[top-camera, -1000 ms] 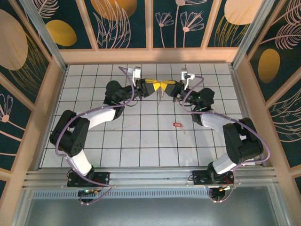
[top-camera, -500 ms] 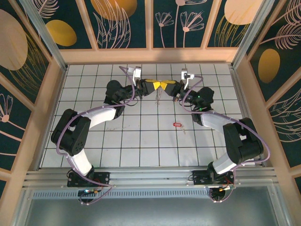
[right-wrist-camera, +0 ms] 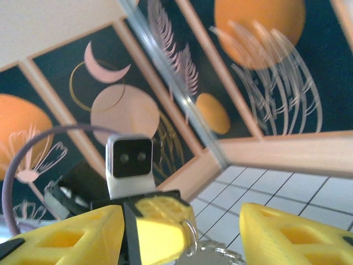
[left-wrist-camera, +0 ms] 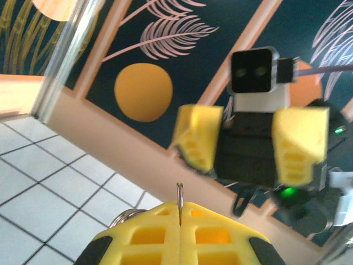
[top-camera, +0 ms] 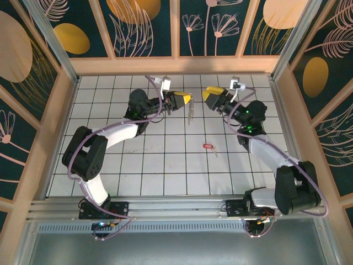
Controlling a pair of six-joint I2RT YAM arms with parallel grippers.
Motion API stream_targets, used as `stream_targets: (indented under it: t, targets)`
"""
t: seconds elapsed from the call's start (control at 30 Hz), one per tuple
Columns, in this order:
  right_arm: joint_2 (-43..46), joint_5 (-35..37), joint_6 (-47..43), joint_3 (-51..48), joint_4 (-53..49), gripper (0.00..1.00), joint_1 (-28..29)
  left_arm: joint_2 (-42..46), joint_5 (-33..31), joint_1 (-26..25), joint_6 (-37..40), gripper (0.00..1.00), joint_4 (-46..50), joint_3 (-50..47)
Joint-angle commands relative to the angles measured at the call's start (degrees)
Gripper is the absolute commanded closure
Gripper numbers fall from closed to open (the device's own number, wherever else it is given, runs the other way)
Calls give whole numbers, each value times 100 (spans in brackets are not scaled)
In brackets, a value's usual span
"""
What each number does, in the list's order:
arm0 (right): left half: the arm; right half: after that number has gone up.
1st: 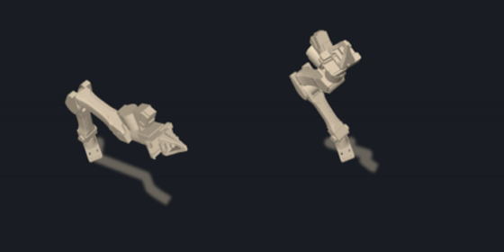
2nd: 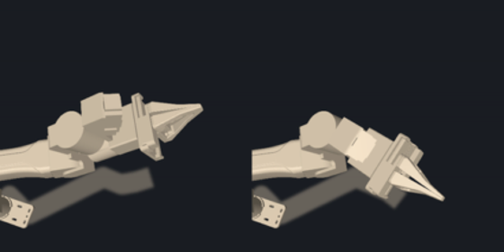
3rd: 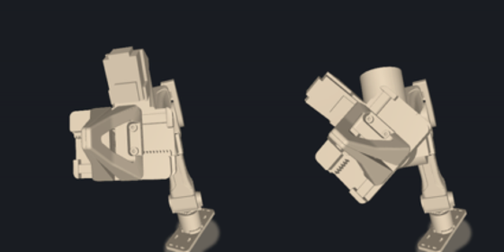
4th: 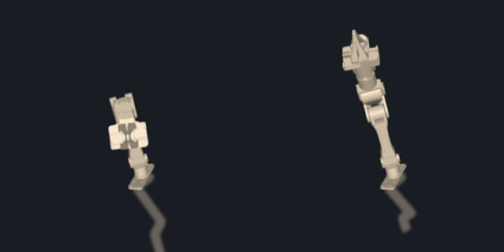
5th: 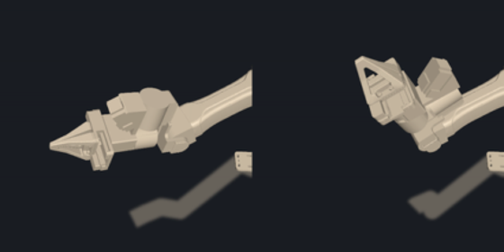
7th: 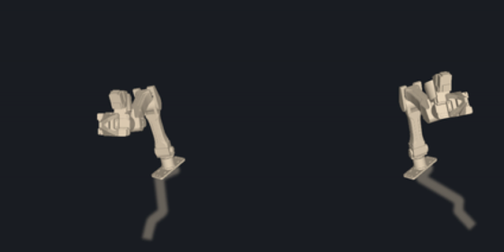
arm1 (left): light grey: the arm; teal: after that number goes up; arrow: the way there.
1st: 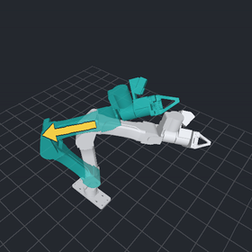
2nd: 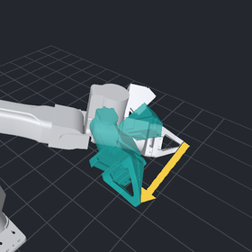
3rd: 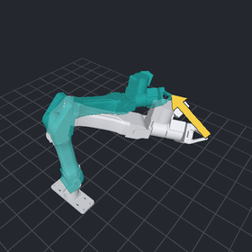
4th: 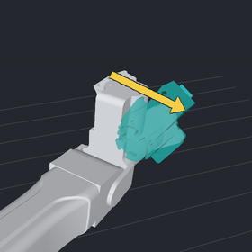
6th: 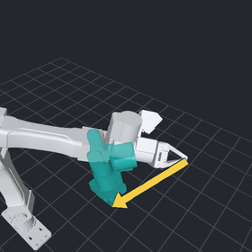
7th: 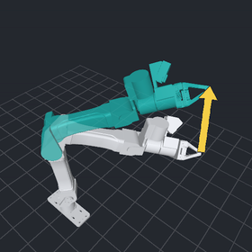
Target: Put the keys on the keyring
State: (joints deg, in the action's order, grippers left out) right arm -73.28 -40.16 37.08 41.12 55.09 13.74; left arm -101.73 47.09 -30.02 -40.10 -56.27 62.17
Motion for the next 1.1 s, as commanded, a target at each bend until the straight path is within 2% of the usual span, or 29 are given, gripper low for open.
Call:
stream_targets:
  t: [0.0, 0.17, 0.33, 0.7, 1.07]
  targets:
    - [253, 509, -215, -274, -687, 42, -148, 315, -297, -21, 1062, 100, 671, 273]
    - [466, 648, -157, -707, -732, 42, -238, 550, -458, -23, 1881, 100, 1289, 392]
    - [529, 750, -122, -1096, -709, 42, -236, 772, -611, -32, 2485, 100, 1421, 292]
    - [498, 837, -84, -1484, -607, 42, -232, 1031, -418, -83, 3175, 100, 385, -234]
    - [446, 791, -61, -1508, -550, 42, -235, 1112, -445, -127, 3716, 100, -149, -548]
